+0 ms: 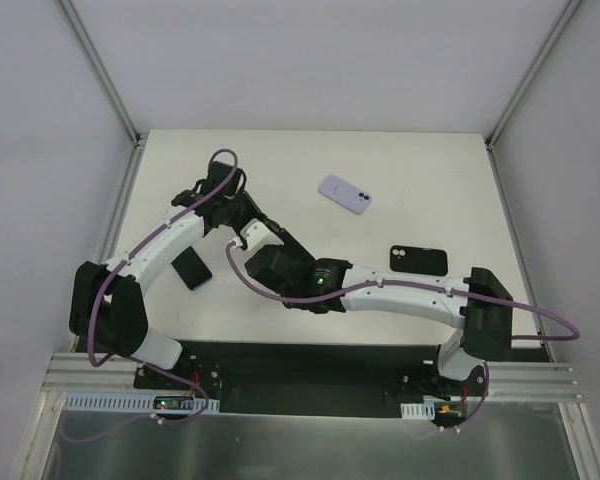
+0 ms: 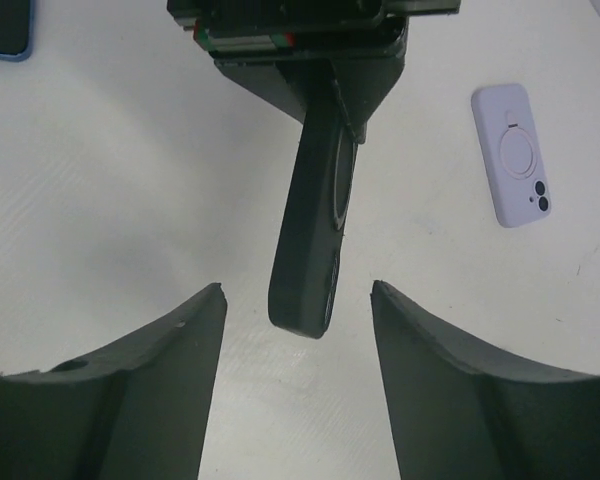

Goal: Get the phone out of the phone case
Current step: Adjust the phone, then remove the phone case from the phone.

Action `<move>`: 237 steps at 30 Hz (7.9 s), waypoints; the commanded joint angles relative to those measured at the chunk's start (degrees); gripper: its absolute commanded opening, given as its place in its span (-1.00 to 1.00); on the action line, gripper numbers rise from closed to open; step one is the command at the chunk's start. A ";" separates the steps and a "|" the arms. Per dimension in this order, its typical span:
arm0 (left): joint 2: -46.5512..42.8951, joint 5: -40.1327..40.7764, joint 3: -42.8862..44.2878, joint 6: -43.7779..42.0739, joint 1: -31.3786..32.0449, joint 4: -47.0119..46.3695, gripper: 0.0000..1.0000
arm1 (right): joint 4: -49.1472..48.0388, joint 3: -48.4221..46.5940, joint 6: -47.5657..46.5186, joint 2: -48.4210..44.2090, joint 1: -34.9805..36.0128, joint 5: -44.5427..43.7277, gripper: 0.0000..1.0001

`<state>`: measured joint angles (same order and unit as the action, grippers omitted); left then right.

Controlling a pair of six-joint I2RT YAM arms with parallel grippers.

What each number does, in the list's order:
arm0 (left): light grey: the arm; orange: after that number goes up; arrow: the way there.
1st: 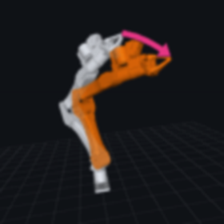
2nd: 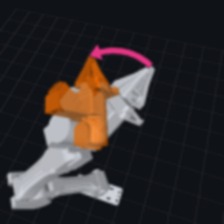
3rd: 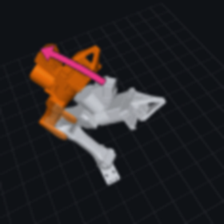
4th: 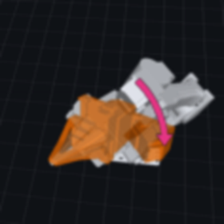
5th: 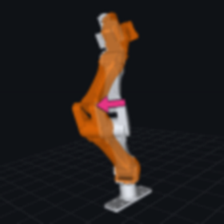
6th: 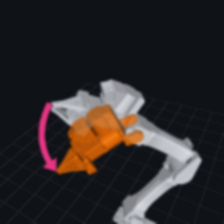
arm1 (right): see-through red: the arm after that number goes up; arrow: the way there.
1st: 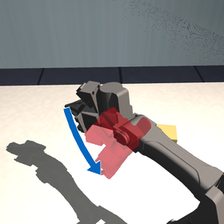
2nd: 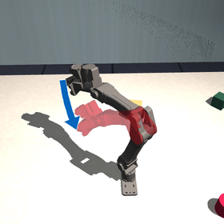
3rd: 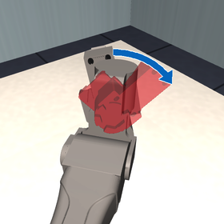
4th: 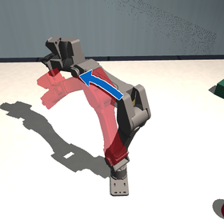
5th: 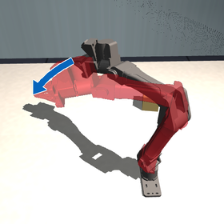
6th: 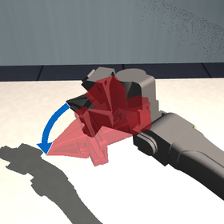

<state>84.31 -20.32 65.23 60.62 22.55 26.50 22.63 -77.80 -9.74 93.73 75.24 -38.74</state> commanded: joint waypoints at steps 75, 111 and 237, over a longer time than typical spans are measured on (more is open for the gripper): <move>5.60 -27.41 -26.74 26.92 -2.68 -104.99 -0.06 | -52.78 33.15 67.30 -23.69 -46.15 70.73 -0.97; -2.05 -38.31 -13.82 -0.50 -2.24 -53.84 -1.00 | 16.57 3.00 17.21 -20.96 -32.35 40.15 0.06; 1.73 -39.89 -18.21 26.22 -0.31 -103.67 -0.36 | -41.97 25.15 49.11 -14.02 -41.05 88.14 -0.97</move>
<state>86.70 -59.31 43.51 85.32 19.75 -68.82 -17.15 -51.72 38.76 78.89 33.39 52.73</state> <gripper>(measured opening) 0.339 0.151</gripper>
